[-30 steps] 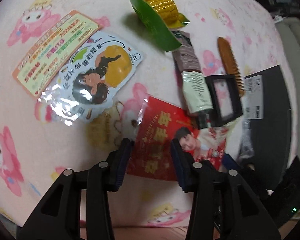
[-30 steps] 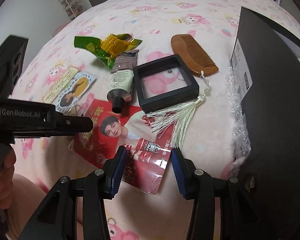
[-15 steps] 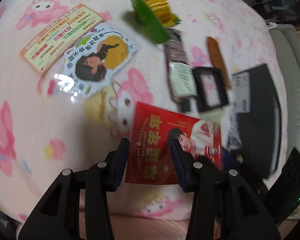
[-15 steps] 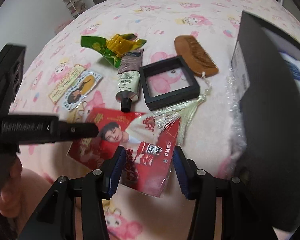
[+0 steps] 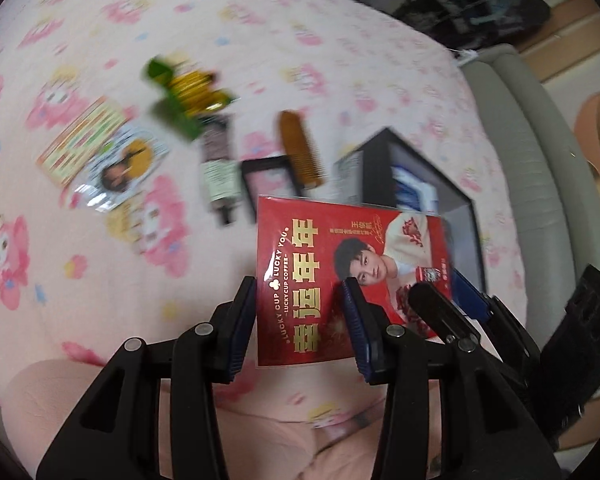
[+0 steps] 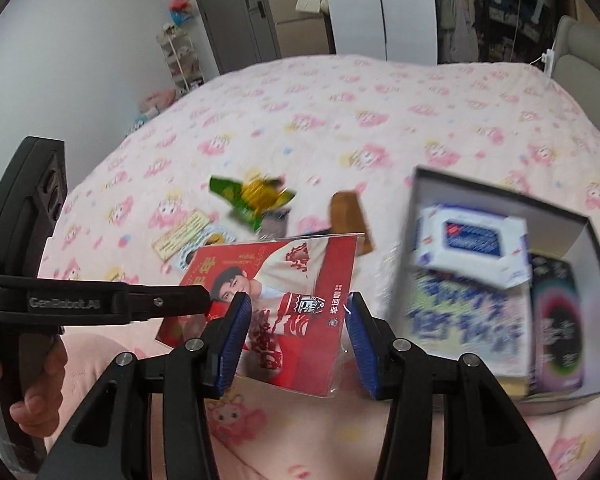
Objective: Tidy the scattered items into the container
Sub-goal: 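Lower the red card packet into the box below the wet-wipe pack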
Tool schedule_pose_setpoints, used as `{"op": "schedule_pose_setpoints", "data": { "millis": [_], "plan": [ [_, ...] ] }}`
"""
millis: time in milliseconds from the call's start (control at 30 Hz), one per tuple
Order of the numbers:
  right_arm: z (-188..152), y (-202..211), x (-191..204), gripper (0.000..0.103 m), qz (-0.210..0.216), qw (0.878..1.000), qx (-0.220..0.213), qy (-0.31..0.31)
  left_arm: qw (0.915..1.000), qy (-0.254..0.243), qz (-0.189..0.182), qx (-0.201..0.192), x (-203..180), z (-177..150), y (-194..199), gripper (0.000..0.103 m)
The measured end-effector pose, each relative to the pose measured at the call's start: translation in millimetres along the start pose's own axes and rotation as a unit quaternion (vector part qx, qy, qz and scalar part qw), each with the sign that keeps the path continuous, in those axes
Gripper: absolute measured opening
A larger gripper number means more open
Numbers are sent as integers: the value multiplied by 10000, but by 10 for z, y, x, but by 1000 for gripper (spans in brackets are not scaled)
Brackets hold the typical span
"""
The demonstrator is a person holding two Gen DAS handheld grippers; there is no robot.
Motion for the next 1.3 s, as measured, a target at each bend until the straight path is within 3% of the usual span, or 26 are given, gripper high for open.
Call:
{"op": "schedule_pose_setpoints", "data": {
  "millis": [167, 267, 400, 567, 800, 933, 1200, 1300],
  "plan": [
    [121, 267, -552, 45, -239, 9995, -81, -206, 9979, -498, -405, 64, -598, 253, -120, 42],
    [138, 377, -938, 45, -138, 9983, -228, -512, 9967, -683, -427, 106, -906, 417, -289, 42],
    [25, 481, -1429, 44, 52, 9950, -485, -871, 9949, -806, -354, 485, -1199, 525, -698, 42],
    [-121, 356, -1888, 44, 334, 9904, -305, -1307, 9909, -954, 105, 940, -1424, 579, -1275, 42],
    [-239, -104, -2209, 44, 353, 9800, 561, -1877, 9786, -1116, 978, 1428, -1549, 595, -1762, 42],
    [-272, -298, -2256, 44, 307, 9752, 907, -1994, 9731, -1187, 1309, 1479, -1597, 595, -1854, 42],
    [-288, -446, -2279, 44, 164, 9716, 1157, -2056, 9568, -1480, 1900, 1630, -1645, 473, -1976, 44],
    [-298, -446, -2322, 44, 108, 9698, 1147, -2149, 9595, -1454, 1827, 1579, -1631, 437, -1899, 44]
  ]
}}
Point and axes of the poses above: each gripper's, at about its wrist camera, not at the fingertips, and y roughly against the way its jaws point, x to its left, z to its top, the point moved 2 cm from there along -y, roughly the way its jaws point, and after that the axes turned 13 degrees about x, right-handed, at the moved point
